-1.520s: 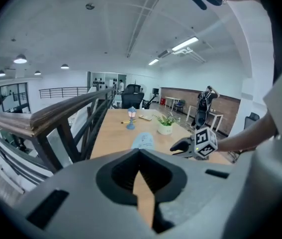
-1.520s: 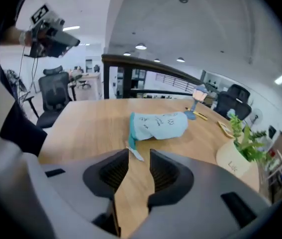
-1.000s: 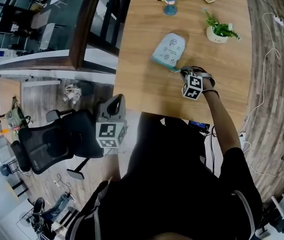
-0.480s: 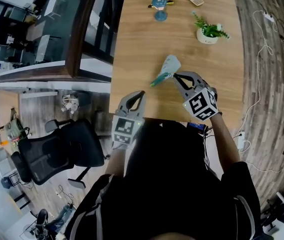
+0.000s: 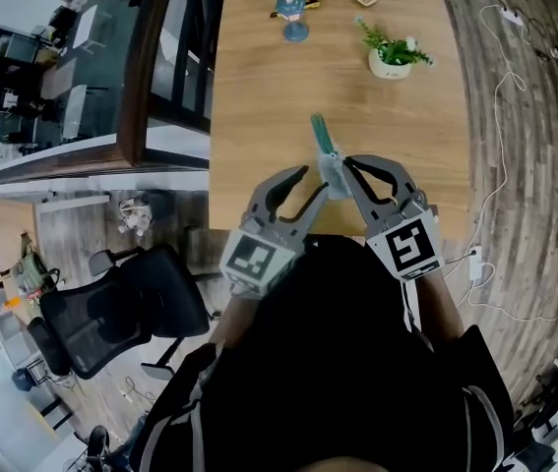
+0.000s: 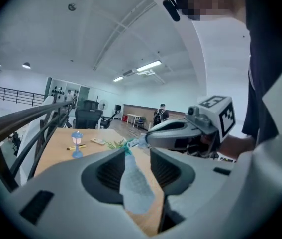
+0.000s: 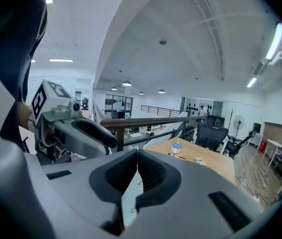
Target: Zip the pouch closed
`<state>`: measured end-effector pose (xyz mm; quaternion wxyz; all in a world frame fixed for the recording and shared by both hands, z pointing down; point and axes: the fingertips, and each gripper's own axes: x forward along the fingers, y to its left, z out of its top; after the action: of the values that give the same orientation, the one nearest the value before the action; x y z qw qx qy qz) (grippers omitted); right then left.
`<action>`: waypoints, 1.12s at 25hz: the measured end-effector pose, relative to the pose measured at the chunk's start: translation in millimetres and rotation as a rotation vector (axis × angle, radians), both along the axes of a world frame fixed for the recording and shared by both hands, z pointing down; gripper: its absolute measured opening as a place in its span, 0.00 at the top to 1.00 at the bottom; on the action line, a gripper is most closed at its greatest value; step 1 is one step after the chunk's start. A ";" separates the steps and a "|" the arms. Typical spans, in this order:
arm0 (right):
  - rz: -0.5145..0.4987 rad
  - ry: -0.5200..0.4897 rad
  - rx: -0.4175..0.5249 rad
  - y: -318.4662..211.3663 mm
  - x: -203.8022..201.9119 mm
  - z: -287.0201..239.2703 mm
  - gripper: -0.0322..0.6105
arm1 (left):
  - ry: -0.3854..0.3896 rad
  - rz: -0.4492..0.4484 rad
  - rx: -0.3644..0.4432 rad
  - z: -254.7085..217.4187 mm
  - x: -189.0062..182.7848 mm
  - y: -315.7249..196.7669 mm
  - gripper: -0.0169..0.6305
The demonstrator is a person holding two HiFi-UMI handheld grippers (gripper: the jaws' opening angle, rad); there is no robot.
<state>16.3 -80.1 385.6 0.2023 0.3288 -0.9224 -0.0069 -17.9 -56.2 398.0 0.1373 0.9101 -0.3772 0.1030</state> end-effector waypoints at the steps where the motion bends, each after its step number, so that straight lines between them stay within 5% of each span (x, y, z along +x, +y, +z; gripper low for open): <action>1: -0.001 0.021 0.016 1.9 0.9 -1.8 0.92 | 0.004 0.004 0.004 -4.8 2.1 -1.3 0.75; 13: -0.034 0.024 0.072 17.7 3.8 -30.9 0.92 | -0.041 0.076 0.130 -31.6 24.8 -9.1 0.75; 28: 0.009 -0.012 0.051 18.9 10.7 -29.6 0.92 | -0.038 0.021 0.126 -31.3 22.0 -6.5 0.75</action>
<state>27.0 -61.2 356.0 0.1883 0.3378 -0.9218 -0.0276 4.1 -62.7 366.7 0.0716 0.9188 -0.3758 0.0977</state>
